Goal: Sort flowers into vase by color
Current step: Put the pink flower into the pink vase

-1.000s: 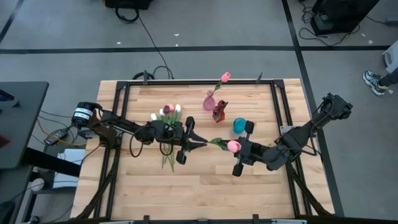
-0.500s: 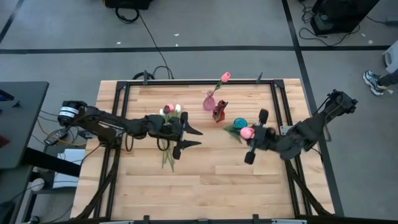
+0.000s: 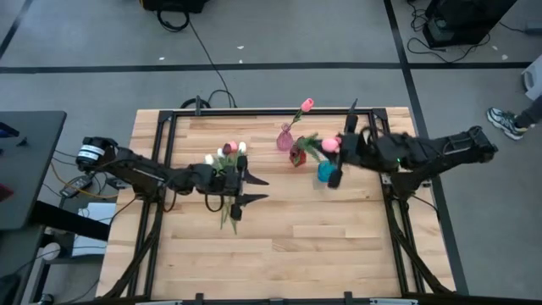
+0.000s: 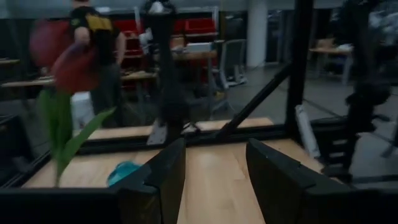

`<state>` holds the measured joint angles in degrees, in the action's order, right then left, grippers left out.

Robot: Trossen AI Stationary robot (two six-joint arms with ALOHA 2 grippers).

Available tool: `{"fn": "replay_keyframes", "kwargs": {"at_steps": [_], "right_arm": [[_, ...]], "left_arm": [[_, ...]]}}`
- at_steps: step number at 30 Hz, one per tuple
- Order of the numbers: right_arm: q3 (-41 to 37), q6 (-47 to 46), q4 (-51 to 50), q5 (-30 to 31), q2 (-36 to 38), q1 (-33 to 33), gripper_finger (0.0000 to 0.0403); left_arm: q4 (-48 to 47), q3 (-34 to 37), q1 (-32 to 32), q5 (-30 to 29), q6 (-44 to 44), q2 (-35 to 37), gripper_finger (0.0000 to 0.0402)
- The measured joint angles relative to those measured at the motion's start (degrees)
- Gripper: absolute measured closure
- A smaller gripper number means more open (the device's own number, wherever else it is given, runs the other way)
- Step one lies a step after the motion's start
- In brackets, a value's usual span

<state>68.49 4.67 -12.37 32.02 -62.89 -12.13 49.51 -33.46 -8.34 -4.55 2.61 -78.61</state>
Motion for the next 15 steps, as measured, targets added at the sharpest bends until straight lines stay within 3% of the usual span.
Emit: {"fn": "replay_keyframes", "kwargs": {"at_steps": [6, 15], "right_arm": [[0.0, 1.39, 0.05, -8.63, 0.02, 8.98, 0.0384], [0.04, 2.62, -0.94, -15.53, 0.09, 20.34, 0.0383]], "left_arm": [[0.41, 5.51, -0.92, -6.57, -0.68, 4.13, 0.0227], [0.37, 11.11, -1.16, -6.96, -5.03, 7.13, 0.0228]]}}
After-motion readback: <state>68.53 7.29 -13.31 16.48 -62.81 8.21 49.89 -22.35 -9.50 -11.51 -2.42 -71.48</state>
